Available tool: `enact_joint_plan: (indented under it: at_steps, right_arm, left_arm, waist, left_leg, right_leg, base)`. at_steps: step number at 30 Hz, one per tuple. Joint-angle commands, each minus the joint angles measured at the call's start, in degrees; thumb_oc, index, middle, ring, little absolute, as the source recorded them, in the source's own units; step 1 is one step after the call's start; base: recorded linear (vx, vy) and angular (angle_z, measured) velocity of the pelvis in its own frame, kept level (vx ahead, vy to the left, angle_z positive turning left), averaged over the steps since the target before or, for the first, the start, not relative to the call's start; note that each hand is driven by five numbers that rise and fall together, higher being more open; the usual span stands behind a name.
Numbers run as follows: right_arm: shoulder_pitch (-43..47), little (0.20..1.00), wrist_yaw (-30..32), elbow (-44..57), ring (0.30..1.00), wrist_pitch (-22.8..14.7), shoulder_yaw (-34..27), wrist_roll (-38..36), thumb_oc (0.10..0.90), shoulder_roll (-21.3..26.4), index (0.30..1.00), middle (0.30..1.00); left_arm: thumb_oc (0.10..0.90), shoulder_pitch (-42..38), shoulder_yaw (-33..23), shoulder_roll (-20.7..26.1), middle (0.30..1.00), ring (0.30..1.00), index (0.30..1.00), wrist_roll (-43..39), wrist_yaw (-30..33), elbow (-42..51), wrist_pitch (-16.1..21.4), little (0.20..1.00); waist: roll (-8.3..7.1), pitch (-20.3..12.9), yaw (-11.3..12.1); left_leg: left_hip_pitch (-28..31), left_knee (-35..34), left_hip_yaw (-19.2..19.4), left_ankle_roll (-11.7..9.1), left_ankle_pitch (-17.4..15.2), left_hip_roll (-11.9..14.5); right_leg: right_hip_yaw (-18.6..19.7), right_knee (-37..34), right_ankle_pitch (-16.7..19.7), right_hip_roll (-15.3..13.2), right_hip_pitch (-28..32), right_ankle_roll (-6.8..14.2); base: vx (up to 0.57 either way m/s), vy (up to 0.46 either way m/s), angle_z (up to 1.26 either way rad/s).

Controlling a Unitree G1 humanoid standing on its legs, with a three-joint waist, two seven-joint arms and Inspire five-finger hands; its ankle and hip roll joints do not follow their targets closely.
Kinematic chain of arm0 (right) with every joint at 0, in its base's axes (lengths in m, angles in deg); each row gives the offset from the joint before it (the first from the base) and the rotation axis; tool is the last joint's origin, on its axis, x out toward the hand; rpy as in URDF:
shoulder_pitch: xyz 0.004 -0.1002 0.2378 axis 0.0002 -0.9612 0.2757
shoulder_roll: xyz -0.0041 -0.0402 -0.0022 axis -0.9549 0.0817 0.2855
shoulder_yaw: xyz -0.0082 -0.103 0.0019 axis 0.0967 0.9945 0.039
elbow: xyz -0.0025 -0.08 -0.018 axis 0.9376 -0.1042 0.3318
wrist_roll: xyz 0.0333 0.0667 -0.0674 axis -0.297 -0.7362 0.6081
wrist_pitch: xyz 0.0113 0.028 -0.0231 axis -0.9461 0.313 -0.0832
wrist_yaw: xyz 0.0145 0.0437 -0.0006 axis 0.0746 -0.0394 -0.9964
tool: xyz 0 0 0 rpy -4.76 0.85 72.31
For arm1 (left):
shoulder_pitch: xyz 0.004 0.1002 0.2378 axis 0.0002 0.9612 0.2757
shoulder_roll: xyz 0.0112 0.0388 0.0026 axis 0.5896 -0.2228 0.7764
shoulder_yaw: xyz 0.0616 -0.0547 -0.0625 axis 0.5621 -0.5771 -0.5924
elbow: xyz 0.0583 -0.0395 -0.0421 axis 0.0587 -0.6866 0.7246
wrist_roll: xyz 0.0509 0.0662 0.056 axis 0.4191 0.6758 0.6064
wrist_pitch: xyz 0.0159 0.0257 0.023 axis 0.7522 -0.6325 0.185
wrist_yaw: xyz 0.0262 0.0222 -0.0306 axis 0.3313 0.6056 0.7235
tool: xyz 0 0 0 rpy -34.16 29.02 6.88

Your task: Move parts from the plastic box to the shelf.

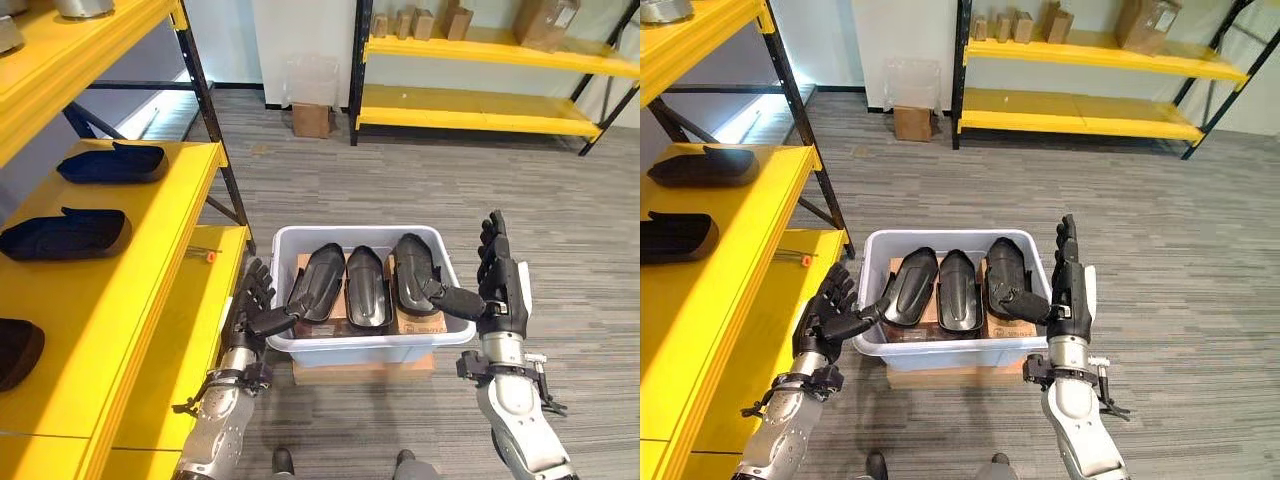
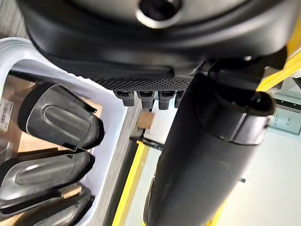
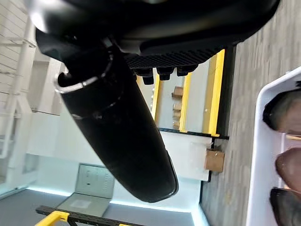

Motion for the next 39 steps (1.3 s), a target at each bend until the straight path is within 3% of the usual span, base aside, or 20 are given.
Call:
enact_joint_plan:
  at_steps: [1,2,4,7,12,24,29,32,37,39]
  right_arm:
    - [6.26,1.000,-2.46,5.31,1.000,-4.84,-3.99,-0.24,0.900,0.43,1.000,1.000]
    - [6.23,1.000,-3.39,5.35,1.000,-4.60,-3.98,-0.01,0.900,0.14,1.000,1.000]
    - [4.73,1.000,-4.83,6.02,1.000,-4.18,-3.93,0.76,0.900,1.11,1.000,1.000]
    - [4.67,1.000,-4.91,5.49,1.000,-3.25,-2.98,0.41,0.900,1.65,1.000,1.000]
    - [5.31,1.000,-5.74,4.40,1.000,-2.02,-2.52,1.27,0.900,4.53,1.000,1.000]
    - [8.37,1.000,-7.73,3.36,1.000,-2.72,-2.23,7.46,0.900,8.13,1.000,1.000]
    - [11.87,1.000,-9.00,3.75,1.000,-5.37,-2.98,9.84,0.900,11.64,1.000,1.000]
    - [16.70,1.000,-9.10,3.83,1.000,-4.89,-3.01,10.60,0.900,14.69,1.000,1.000]
    - [26.39,1.000,-9.35,0.46,1.000,1.95,-1.87,10.78,0.900,17.65,1.000,1.000]
    - [28.10,1.000,-11.27,-2.33,1.000,5.89,-0.93,13.04,0.900,18.70,1.000,1.000]
  left_arm:
    - [0.900,-4.59,-1.17,2.73,1.000,1.000,1.000,-0.13,-1.07,9.16,5.04,1.000]
    - [0.900,-4.24,-1.22,2.89,1.000,1.000,1.000,-0.15,-0.59,9.65,5.34,1.000]
    - [0.900,-3.21,-0.67,2.18,1.000,1.000,1.000,0.39,0.46,10.03,6.06,1.000]
    - [0.900,-2.21,-0.82,1.78,1.000,1.000,1.000,0.42,2.21,10.54,5.77,1.000]
    - [0.900,-1.17,-1.92,0.70,1.000,1.000,1.000,-0.48,1.07,10.24,5.82,1.000]
    - [0.900,-1.43,-3.24,1.25,1.000,1.000,1.000,-0.60,0.21,9.02,4.14,1.000]
    - [0.900,-1.31,-3.31,2.33,1.000,1.000,1.000,-1.72,-5.78,9.32,3.15,1.000]
    - [0.900,-1.24,-2.71,3.52,1.000,1.000,1.000,-1.95,-6.12,9.57,2.30,1.000]
    - [0.900,-1.61,-2.98,4.70,1.000,1.000,1.000,-2.56,-7.38,7.45,1.17,1.000]
    - [0.900,-0.66,-3.72,4.73,1.000,1.000,1.000,-8.75,-9.40,7.55,-0.91,1.000]
  waist:
    - [0.60,0.50,-1.25]
    - [0.47,0.77,-1.41]
    - [0.38,0.15,-1.91]
    - [0.12,-0.50,-1.40]
    - [0.95,-1.74,-1.09]
    - [1.28,-2.34,-0.34]
    - [1.05,-2.20,0.96]
    - [0.92,-2.11,2.41]
    - [0.39,-2.24,4.70]
    - [0.44,-1.43,5.85]
  left_leg:
    - [4.54,-0.22,-1.23,2.09,-7.07,-2.08]
    - [5.27,-0.51,-0.93,1.80,-7.40,-1.79]
    - [5.44,-0.52,-2.61,1.00,-7.86,-0.92]
    - [6.01,-0.52,-1.25,0.00,-7.44,0.04]
    - [5.96,-0.52,-0.78,-1.90,-5.83,1.57]
    - [6.01,-0.52,-1.53,-2.89,-4.48,2.78]
    - [6.00,-0.52,-2.60,-2.94,-4.43,2.80]
    - [5.80,-0.52,-3.39,-2.98,-4.42,2.72]
    - [5.33,-0.52,-4.67,-3.15,-4.38,2.37]
    - [4.41,-0.42,-5.59,-3.25,-3.89,2.37]
  right_leg:
    - [0.12,-8.36,6.18,1.37,-2.08,2.13]
    - [-0.01,-9.27,7.50,1.03,-3.53,2.66]
    - [1.96,-14.76,5.34,2.74,-0.58,3.12]
    - [-0.82,-16.16,4.19,2.44,1.75,3.09]
    - [-2.85,-18.33,0.95,3.64,7.69,1.00]
    - [-2.33,-18.39,-0.56,4.53,10.34,-0.32]
    - [-2.82,-18.28,-1.01,4.62,11.08,-0.45]
    - [-3.48,-18.34,-1.32,4.61,11.57,-0.48]
    - [-4.49,-18.31,-1.85,4.76,12.14,-0.73]
    - [-5.06,-17.97,-1.86,4.61,11.79,-0.87]
  base:
    - [0.03,-0.203,-0.13]
    - [0.06,-0.258,-0.11]
    - [0.10,-0.341,0.19]
    - [0.06,-0.241,0.37]
    - [0.07,-0.114,-0.04]
    - [0.07,-0.041,0.01]
    - [0.08,-0.042,0.05]
    - [0.09,-0.045,0.09]
    - [0.11,-0.057,0.13]
    - [0.08,-0.050,0.28]
